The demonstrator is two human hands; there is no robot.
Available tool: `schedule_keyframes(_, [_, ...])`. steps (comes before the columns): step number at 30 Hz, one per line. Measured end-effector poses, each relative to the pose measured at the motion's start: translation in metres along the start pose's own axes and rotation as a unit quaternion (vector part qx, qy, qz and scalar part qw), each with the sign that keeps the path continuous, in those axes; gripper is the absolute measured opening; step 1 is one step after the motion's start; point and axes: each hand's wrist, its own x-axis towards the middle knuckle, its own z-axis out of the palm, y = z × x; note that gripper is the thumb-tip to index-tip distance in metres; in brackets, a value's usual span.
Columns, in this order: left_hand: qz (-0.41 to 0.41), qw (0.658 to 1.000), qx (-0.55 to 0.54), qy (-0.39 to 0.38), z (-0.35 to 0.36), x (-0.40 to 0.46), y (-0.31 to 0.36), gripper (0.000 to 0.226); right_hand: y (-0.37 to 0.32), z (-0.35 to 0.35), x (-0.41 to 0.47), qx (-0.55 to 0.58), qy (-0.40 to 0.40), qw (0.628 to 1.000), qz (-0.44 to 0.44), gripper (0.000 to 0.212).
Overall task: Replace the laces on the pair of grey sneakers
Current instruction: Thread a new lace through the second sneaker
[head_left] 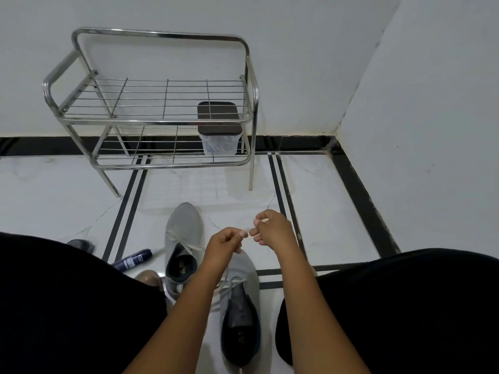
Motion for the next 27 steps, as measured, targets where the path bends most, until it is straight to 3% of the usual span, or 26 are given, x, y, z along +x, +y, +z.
schedule_keyframes(2, [-0.027, 0.997, 0.044, 0.050, -0.003, 0.007, -0.009, 0.016, 0.014, 0.006, 0.007, 0.004, 0.031, 0.999, 0.026, 0.020])
schedule_keyframes(5, [-0.072, 0.989, 0.091, 0.091, -0.010, 0.010, -0.034, 0.014, 0.049, 0.015, 0.016, -0.049, 0.042, 0.994, 0.083, 0.010])
schedule_keyframes(9, [-0.129, 0.975, 0.173, 0.052, -0.007, 0.007, -0.072, 0.019, 0.101, 0.045, 0.002, -0.253, -0.091, 0.952, 0.144, 0.027])
schedule_keyframes(13, [-0.181, 0.952, 0.247, -0.001, 0.006, 0.004, -0.106, 0.024, 0.137, 0.066, -0.017, -0.319, -0.175, 0.925, 0.113, 0.031])
schedule_keyframes(17, [-0.211, 0.918, 0.335, 0.039, 0.015, -0.004, -0.117, 0.022, 0.143, 0.063, -0.010, -0.280, -0.153, 0.939, 0.127, 0.025])
schedule_keyframes(27, [-0.257, 0.908, 0.321, 0.079, 0.025, -0.003, -0.127, 0.017, 0.156, 0.064, 0.001, -0.215, -0.137, 0.951, 0.173, 0.020])
